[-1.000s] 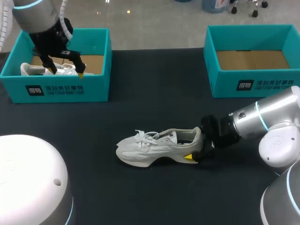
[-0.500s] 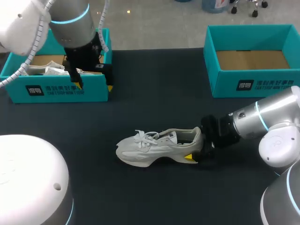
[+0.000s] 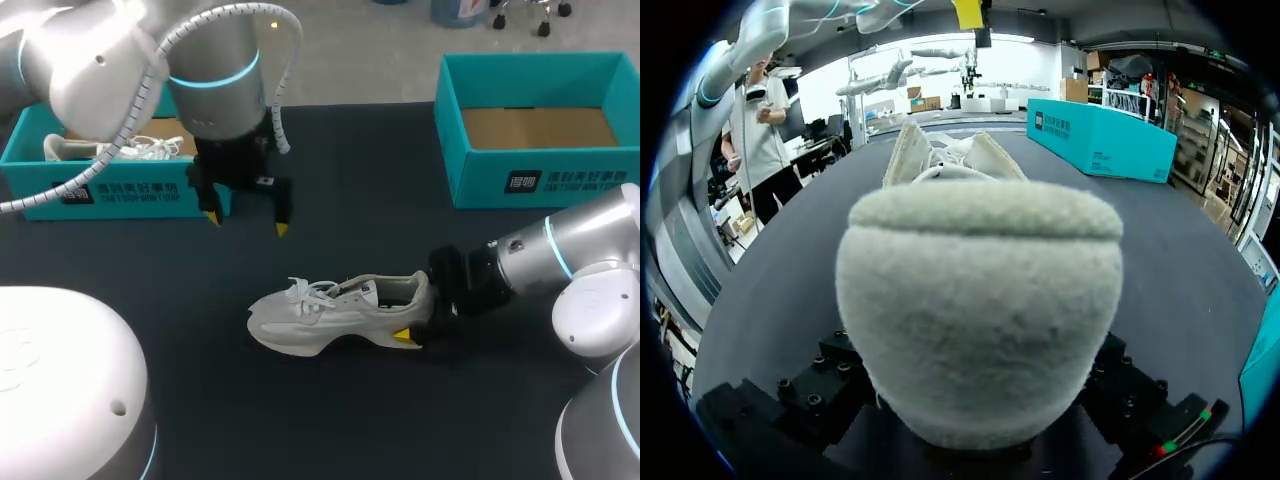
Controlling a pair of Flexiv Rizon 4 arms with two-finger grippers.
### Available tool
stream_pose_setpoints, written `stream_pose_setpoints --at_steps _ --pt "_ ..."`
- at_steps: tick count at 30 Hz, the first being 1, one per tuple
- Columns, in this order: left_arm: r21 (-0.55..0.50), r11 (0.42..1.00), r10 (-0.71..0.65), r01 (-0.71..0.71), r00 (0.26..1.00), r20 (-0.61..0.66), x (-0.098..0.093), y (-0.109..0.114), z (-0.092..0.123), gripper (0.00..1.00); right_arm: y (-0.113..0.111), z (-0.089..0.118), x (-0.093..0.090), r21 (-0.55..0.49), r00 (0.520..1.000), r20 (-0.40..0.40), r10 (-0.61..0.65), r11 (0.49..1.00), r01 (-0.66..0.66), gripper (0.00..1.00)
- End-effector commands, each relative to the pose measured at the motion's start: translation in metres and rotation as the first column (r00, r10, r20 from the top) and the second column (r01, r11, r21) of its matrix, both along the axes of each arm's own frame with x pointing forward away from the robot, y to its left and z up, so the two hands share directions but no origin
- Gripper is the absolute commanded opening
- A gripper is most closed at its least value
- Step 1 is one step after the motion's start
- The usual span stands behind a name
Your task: Take the shoe out of the shoebox, open the shoe tongue, remove and reinsert the insole, then place the shoe into the shoebox
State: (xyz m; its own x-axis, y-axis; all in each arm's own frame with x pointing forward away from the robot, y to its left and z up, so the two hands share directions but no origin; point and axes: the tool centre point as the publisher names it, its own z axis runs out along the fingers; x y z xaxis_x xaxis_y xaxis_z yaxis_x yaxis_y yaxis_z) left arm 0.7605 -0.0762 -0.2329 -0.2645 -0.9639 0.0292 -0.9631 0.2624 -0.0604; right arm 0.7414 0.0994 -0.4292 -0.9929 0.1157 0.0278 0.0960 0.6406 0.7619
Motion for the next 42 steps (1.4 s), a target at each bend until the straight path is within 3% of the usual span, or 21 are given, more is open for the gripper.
stream_pose_setpoints --at_steps 1,14,22,28,42 --pt "0.025 1.0 0.004 -0.004 1.0 -0.001 0.003 -0.007 -0.002 1.0 0.002 -0.003 -0.001 -0.002 1.0 0.001 -0.002 1.0 0.002 0.0" --pt "0.025 1.0 0.004 -0.004 1.0 -0.001 0.003 -0.007 -0.002 1.0 0.002 -0.003 -0.001 -0.002 1.0 0.001 -0.002 1.0 0.002 0.0" --pt "-0.008 0.999 0.046 -0.046 0.999 0.009 -0.017 -0.054 -0.016 1.0 0.002 -0.003 -0.001 -0.002 1.0 0.001 -0.002 1.0 0.002 0.0" --pt "-0.046 0.998 0.035 -0.035 0.999 -0.001 -0.019 -0.079 -0.029 1.0 0.002 -0.003 -0.001 -0.002 1.0 0.001 -0.002 1.0 0.002 0.0" --pt "0.001 0.998 -0.061 0.061 0.998 0.009 -0.025 -0.129 -0.064 1.0 0.002 -0.003 -0.001 -0.002 1.0 0.001 -0.002 1.0 0.002 0.0"
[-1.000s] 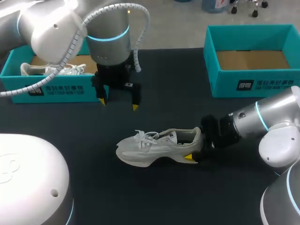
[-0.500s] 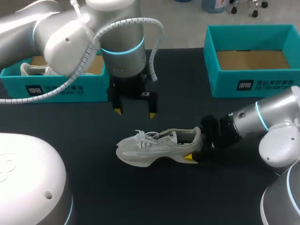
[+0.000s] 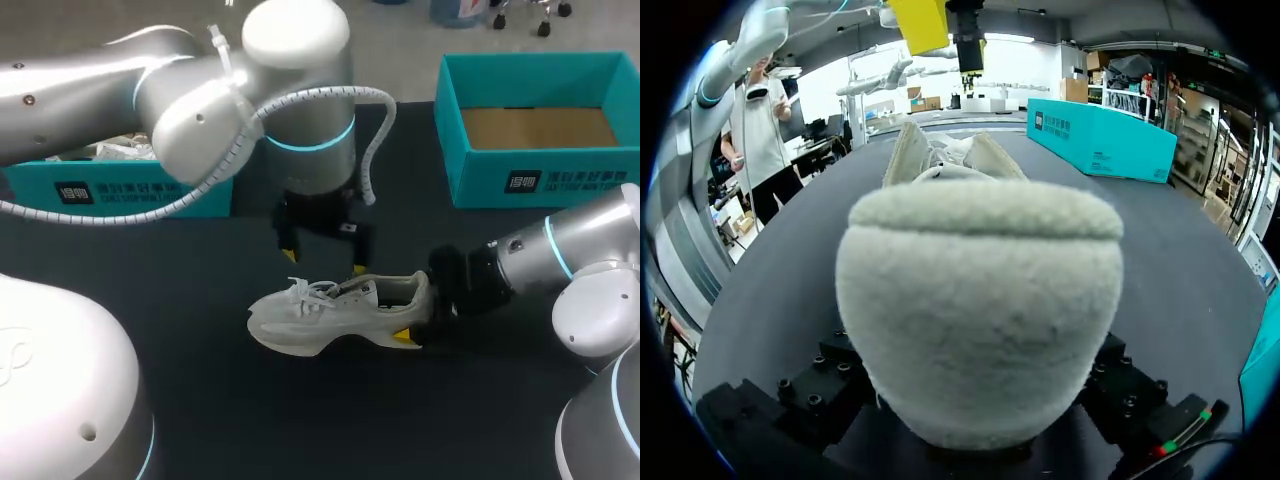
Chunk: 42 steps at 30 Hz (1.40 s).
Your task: Take the shoe out of the shoebox, open the shoe tongue, remove and reinsert the insole, then place the shoe into the shoebox
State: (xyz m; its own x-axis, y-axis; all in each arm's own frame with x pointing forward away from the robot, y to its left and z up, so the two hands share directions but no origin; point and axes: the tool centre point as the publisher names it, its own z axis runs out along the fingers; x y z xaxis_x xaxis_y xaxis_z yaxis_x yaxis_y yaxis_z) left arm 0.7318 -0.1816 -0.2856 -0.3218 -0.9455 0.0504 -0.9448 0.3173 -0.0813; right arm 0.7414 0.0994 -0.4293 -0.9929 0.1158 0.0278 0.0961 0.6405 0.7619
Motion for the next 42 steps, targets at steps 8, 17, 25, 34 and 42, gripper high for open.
stream_pose_setpoints --at_steps 8,17,25,34,42 --pt "0.012 1.0 0.018 -0.018 1.0 0.002 0.005 -0.043 -0.03 1.0 0.002 -0.003 -0.001 -0.002 1.0 0.001 -0.002 1.0 0.002 0.0" --pt "0.03 0.999 0.034 -0.034 0.999 0.0 0.008 -0.051 -0.049 1.0 0.002 -0.003 -0.001 -0.002 1.0 0.001 -0.002 1.0 0.002 0.0" --pt "0.052 0.998 0.031 -0.03 0.999 -0.014 0.009 -0.059 -0.061 1.0 0.002 -0.003 -0.001 -0.002 1.0 0.001 -0.002 1.0 0.002 0.0" --pt "0.103 0.992 0.078 -0.077 0.997 -0.005 0.011 -0.05 -0.07 1.0 0.002 -0.003 -0.001 -0.002 1.0 0.001 -0.002 1.0 0.002 0.0" --pt "0.154 0.977 0.152 -0.15 0.988 0.003 0.009 -0.026 -0.07 1.0 0.002 -0.003 -0.001 -0.002 1.0 0.001 -0.002 1.0 0.002 0.0"
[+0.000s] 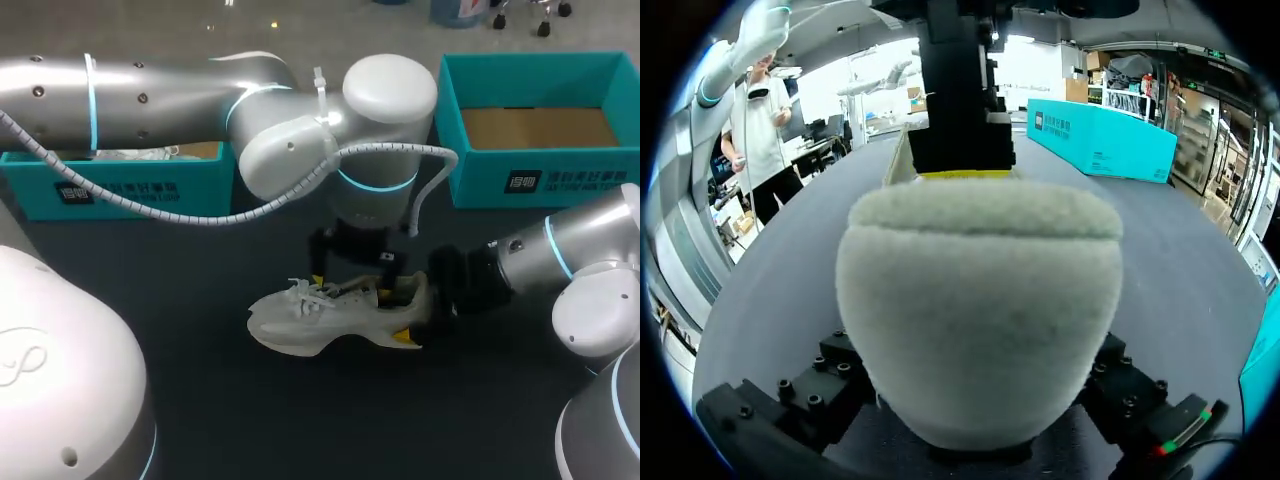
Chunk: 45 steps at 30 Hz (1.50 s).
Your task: Take the shoe out of the shoebox, open the shoe tongue, remove and reinsert the insole, then place the shoe into the shoebox
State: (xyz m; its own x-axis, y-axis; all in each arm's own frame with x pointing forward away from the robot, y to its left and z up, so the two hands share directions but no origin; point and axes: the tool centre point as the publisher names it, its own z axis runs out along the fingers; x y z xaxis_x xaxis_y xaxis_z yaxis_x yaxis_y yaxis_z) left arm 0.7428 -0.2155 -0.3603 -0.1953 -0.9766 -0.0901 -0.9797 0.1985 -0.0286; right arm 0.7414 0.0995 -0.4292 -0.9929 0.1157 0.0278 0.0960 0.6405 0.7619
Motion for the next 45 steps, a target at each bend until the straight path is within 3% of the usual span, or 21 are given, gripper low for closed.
stream_pose_setpoints --at_steps 1,9,11,14,23,31,39,45 --pt "0.009 0.999 0.032 -0.032 0.999 0.006 -0.002 0.012 0.005 1.0 0.002 -0.003 -0.001 -0.002 1.0 0.001 -0.002 1.0 0.002 0.0" --pt "-0.03 0.995 0.091 -0.092 0.995 -0.026 -0.008 0.038 0.019 0.97 0.002 -0.003 -0.001 -0.002 1.0 0.001 -0.002 1.0 0.002 0.0" --pt "-0.054 0.994 0.093 -0.096 0.994 -0.049 -0.011 0.04 0.023 0.74 0.002 -0.003 -0.001 -0.002 1.0 0.001 -0.002 1.0 0.002 0.0" --pt "-0.079 0.992 0.093 -0.098 0.993 -0.067 -0.014 0.041 0.026 0.49 0.002 -0.003 -0.001 -0.002 1.0 0.001 -0.002 1.0 0.002 0.0" --pt "-0.191 0.977 0.061 -0.093 0.984 -0.166 -0.025 0.04 0.035 0.0 0.002 -0.003 -0.001 -0.002 1.0 0.001 -0.002 1.0 0.002 0.0" --pt "-0.273 0.956 0.054 -0.11 0.978 -0.204 -0.029 0.049 0.047 0.0 0.002 -0.003 -0.001 -0.002 1.0 0.001 -0.002 1.0 0.002 0.0" --pt "-0.324 0.935 0.084 -0.146 0.977 -0.197 -0.032 0.074 0.065 0.0 0.002 -0.003 -0.001 -0.002 1.0 0.001 -0.002 1.0 0.002 0.0" --pt "-0.308 0.935 0.126 -0.175 0.977 -0.172 -0.036 0.095 0.066 0.0 0.002 -0.003 -0.001 -0.002 1.0 0.001 -0.002 1.0 0.002 0.0"
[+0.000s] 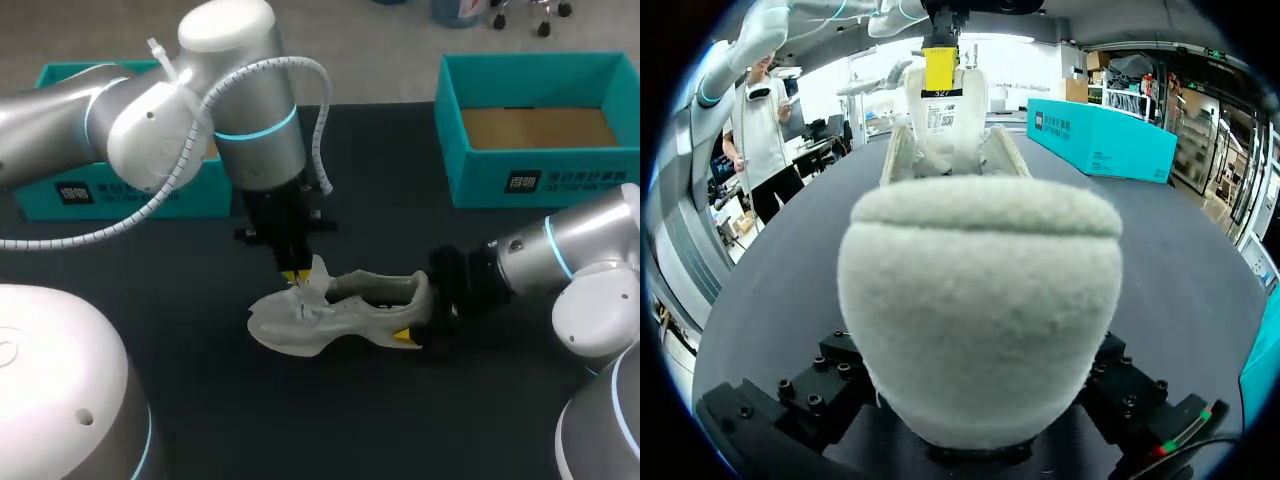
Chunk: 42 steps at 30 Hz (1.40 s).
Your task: Take the shoe out of the shoebox, open the shoe tongue, remove and reinsert the insole, then place the shoe into the shoebox
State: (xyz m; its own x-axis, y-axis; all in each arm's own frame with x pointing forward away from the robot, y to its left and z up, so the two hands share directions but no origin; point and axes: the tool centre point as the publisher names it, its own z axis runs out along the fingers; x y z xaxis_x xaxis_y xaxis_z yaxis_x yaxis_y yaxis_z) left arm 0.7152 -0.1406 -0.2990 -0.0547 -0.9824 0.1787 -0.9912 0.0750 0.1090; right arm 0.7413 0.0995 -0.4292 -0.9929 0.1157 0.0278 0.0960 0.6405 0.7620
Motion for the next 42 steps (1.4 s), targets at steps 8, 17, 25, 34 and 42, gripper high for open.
stream_pose_setpoints --at_steps 8,17,25,34,42 --pt "-0.027 0.993 0.119 -0.119 0.993 -0.004 -0.005 0.047 -0.015 0.0 0.001 -0.003 -0.001 -0.002 1.0 0.001 -0.002 1.0 0.002 0.0" --pt "0.024 0.986 0.168 -0.167 0.986 -0.012 -0.001 0.057 -0.044 0.0 0.001 -0.003 -0.001 -0.002 1.0 0.001 -0.002 1.0 0.002 0.0" --pt "0.046 0.981 0.191 -0.189 0.981 -0.033 0.003 0.054 -0.069 0.0 0.001 -0.003 -0.001 -0.002 1.0 0.001 -0.002 1.0 0.002 0.0" --pt "0.05 0.981 0.191 -0.189 0.98 -0.046 0.0 0.052 -0.068 1.0 0.001 -0.003 -0.001 -0.002 1.0 0.001 -0.002 1.0 0.002 0.0" --pt "0.011 0.983 0.181 -0.181 0.983 -0.012 -0.001 0.054 -0.043 1.0 0.001 -0.003 -0.001 -0.002 1.0 0.001 -0.002 1.0 0.002 0.0"
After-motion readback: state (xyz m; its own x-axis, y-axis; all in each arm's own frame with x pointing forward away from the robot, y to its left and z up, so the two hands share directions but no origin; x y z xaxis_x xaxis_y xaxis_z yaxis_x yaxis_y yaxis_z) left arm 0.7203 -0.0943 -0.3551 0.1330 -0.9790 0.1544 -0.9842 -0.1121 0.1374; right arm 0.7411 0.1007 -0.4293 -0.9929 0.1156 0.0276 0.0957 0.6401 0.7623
